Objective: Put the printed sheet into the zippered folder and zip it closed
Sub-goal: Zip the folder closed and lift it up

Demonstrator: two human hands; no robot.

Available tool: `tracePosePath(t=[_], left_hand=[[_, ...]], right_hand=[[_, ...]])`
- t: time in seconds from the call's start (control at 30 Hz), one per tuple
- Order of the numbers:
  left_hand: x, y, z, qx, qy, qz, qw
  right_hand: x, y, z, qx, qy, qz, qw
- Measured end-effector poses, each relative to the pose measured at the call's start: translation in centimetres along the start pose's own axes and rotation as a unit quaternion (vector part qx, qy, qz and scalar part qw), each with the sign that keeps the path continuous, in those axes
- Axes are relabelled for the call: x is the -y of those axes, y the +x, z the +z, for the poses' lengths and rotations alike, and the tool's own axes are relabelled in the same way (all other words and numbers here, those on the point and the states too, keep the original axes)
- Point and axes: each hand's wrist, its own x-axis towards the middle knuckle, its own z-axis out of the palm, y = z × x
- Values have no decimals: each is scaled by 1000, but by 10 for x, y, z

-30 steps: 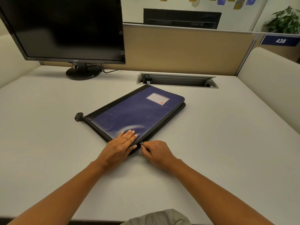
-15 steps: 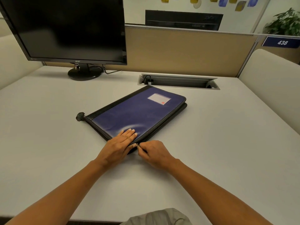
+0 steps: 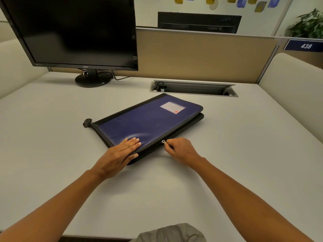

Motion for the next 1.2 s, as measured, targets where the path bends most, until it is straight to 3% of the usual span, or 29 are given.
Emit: tracePosePath(t=[0.1,0.3,0.53,0.7,0.83,0.93,1.1,1.2], left_hand=[[5,-2,0,1,-10,4,1000],[21,-19,-4,15,-31,8,999],[32,-30,-7,66,-5,-12,998],[34,-28,0,4,50,-54,997],[16,-1,8,13,86,-23,996],[0,27,26,-29,90,-10,996],[-18,74,52,82,114,-94,986],[-22,82,64,148,150,-102,972]], right_hand=[[-1,1,3,8,-7,1,1000],[-44,-2,-19,-20,-21,128,991],[-46,-8,-14,13,-19,114,993],[-37,-12,-6,22,8,117,993],[-30,-16,-1,23,31,112,993],[-24,-21,1,25,33,99,994],[-20,-28,2,19,13,92,995],[-22,-30,1,19,2,97,995]])
